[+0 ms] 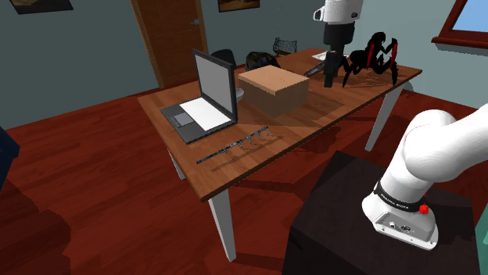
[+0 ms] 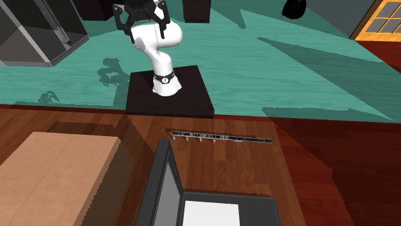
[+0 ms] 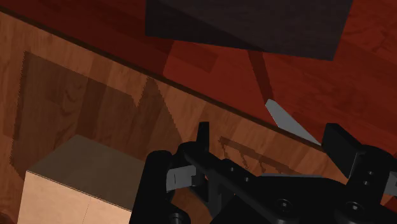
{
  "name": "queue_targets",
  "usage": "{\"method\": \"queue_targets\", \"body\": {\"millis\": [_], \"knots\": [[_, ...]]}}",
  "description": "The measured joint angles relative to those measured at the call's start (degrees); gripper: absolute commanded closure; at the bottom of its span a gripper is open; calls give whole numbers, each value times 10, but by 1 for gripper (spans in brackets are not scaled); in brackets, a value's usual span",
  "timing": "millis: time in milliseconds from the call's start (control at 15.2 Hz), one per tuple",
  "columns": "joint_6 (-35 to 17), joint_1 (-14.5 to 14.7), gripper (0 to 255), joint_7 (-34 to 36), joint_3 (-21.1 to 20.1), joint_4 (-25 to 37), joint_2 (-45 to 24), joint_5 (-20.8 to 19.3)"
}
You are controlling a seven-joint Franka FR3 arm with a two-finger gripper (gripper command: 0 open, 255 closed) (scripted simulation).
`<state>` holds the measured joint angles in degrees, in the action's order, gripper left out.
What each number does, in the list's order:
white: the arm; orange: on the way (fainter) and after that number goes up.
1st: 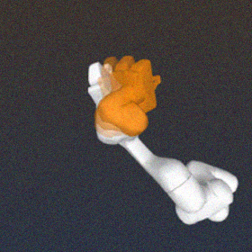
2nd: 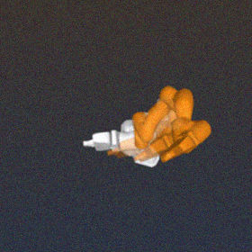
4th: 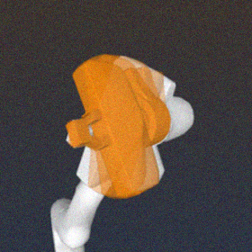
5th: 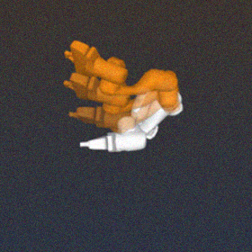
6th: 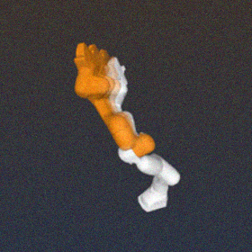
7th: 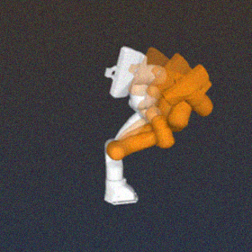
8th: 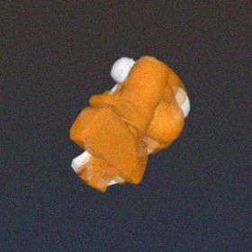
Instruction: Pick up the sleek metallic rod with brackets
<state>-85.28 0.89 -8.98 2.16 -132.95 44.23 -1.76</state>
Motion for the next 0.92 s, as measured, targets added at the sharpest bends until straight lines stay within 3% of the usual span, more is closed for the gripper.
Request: {"method": "queue_targets", "body": {"millis": [198, 924], "knots": [[-20, 8, 0, -19, 3, -1, -18, -3], [-186, 76, 0, -187, 16, 28, -206, -14]]}}
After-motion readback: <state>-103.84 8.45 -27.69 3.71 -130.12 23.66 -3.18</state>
